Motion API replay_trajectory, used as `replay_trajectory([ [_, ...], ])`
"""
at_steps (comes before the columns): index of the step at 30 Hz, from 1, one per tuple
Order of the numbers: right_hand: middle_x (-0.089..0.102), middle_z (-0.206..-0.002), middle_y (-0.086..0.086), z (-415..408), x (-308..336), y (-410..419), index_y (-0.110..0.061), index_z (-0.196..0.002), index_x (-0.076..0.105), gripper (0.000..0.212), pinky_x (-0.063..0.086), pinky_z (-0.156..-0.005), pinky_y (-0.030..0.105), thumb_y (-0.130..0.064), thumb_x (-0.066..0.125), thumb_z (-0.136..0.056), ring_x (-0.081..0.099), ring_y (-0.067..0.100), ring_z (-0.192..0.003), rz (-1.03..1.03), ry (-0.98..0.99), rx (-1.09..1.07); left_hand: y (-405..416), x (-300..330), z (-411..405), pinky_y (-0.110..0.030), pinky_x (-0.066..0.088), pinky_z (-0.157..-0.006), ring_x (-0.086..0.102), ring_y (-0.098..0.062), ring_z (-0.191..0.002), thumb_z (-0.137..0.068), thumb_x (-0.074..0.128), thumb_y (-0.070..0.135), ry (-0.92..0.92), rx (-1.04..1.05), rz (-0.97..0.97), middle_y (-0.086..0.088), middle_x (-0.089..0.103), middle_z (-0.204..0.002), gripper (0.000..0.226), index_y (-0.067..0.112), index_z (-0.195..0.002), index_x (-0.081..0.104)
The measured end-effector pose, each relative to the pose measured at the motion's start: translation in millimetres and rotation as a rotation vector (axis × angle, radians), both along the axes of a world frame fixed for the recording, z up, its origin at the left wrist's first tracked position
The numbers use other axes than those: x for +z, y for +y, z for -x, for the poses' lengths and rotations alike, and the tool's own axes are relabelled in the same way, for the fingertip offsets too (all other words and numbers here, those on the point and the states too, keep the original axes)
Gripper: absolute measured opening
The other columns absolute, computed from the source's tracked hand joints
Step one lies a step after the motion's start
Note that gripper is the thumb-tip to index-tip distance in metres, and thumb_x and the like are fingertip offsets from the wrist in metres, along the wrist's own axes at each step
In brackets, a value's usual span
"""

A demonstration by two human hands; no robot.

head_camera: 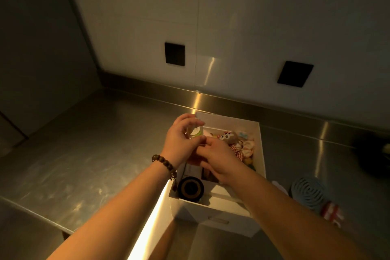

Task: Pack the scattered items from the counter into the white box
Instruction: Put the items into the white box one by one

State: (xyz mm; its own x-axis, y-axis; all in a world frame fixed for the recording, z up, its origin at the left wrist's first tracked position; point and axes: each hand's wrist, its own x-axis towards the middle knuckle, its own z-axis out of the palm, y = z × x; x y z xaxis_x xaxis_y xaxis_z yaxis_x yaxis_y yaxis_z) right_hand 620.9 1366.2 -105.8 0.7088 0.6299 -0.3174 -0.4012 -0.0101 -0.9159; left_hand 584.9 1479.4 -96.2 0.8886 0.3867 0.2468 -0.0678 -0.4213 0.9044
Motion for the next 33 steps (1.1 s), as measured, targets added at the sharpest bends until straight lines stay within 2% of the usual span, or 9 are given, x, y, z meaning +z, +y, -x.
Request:
replay_trajectory([
  [4,0.067,-0.099,0.017,-8,0,-19,-0.005,-0.101,0.064,0.019,0.059,-0.068,0.030,0.002,0.055,-0.087,0.069,0.023,-0.087,0.101,-0.048,-0.013,-6,0,-3,-0.013,0.048,-0.073,0.054,-0.012,-0.100,-0.073,0.073,0.005,-0.019,-0.021,0.043,0.005,0.048,-0.123,0.034,0.026,-0.097,0.064],
  [8,0.065,-0.089,-0.001,-21,-14,-62,-0.017,-0.098,0.069,0.017,0.053,-0.068,0.022,-0.010,0.064,-0.084,0.063,0.012,-0.079,0.698,-0.644,0.335,4,-9,2,-0.013,0.044,-0.079,0.051,-0.004,-0.099,-0.073,0.074,0.012,-0.015,-0.007,-0.036,0.009,0.050,-0.116,0.042,0.032,-0.105,0.056],
  [13,0.066,-0.102,0.002,-4,-42,-68,-0.017,-0.106,0.070,0.021,0.052,-0.073,0.022,-0.016,0.062,-0.087,0.061,0.013,-0.086,1.005,-0.814,0.630,8,-30,13,-0.009,0.033,-0.078,0.045,0.000,-0.100,-0.071,0.076,0.019,0.043,0.007,-0.161,0.015,0.048,-0.112,0.047,0.034,-0.108,0.052],
  [16,0.067,-0.100,0.001,-4,-37,-63,-0.016,-0.108,0.067,0.022,0.053,-0.080,0.027,-0.023,0.060,-0.089,0.062,0.013,-0.089,0.953,-0.817,0.514,8,-38,17,-0.010,0.031,-0.081,0.044,-0.002,-0.103,-0.070,0.077,0.023,0.052,-0.015,-0.255,0.018,0.046,-0.113,0.052,0.034,-0.114,0.050],
  [19,0.067,-0.087,0.002,-10,-11,-51,-0.014,-0.105,0.065,0.022,0.053,-0.069,0.024,-0.030,0.056,-0.092,0.064,0.012,-0.079,0.623,-0.564,0.182,7,-39,17,-0.012,0.033,-0.084,0.043,-0.002,-0.108,-0.070,0.077,0.026,0.056,-0.109,-0.321,0.016,0.047,-0.120,0.060,0.038,-0.119,0.045],
  [23,0.067,-0.104,0.014,-15,8,-33,-0.012,-0.123,0.052,0.039,0.059,-0.073,0.029,-0.021,0.064,-0.088,0.070,0.022,-0.085,0.383,-0.298,0.067,2,-40,14,-0.024,0.040,-0.095,0.040,0.001,-0.113,-0.071,0.075,0.034,0.061,-0.184,-0.398,0.009,0.049,-0.130,0.067,0.034,-0.129,0.042],
  [26,0.065,-0.107,0.017,-17,1,-20,-0.015,-0.122,0.052,0.041,0.060,-0.072,0.034,-0.009,0.067,-0.084,0.070,0.027,-0.082,0.422,-0.248,0.011,8,-44,19,-0.028,0.029,-0.103,0.026,0.002,-0.124,-0.066,0.065,0.062,0.114,-0.185,-0.406,0.011,0.033,-0.145,0.086,0.038,-0.139,0.026],
  [30,0.063,-0.109,0.008,-13,-22,-1,-0.016,-0.119,0.056,0.040,0.052,-0.049,0.017,-0.012,0.070,-0.082,0.060,0.009,-0.063,0.705,-0.389,0.002,23,-62,35,-0.030,0.017,-0.106,0.008,-0.002,-0.134,-0.049,0.045,0.091,0.310,-0.141,-0.413,0.014,0.003,-0.154,0.118,0.036,-0.145,0.003],
  [33,0.068,-0.102,0.011,-5,-42,14,-0.014,-0.116,0.059,0.036,0.057,-0.078,0.038,-0.018,0.070,-0.082,0.068,0.023,-0.083,0.806,-0.460,0.031,28,-71,43,-0.026,0.018,-0.104,0.013,-0.010,-0.139,-0.051,0.047,0.088,0.388,-0.162,-0.338,0.010,0.004,-0.155,0.118,0.035,-0.145,-0.001],
])
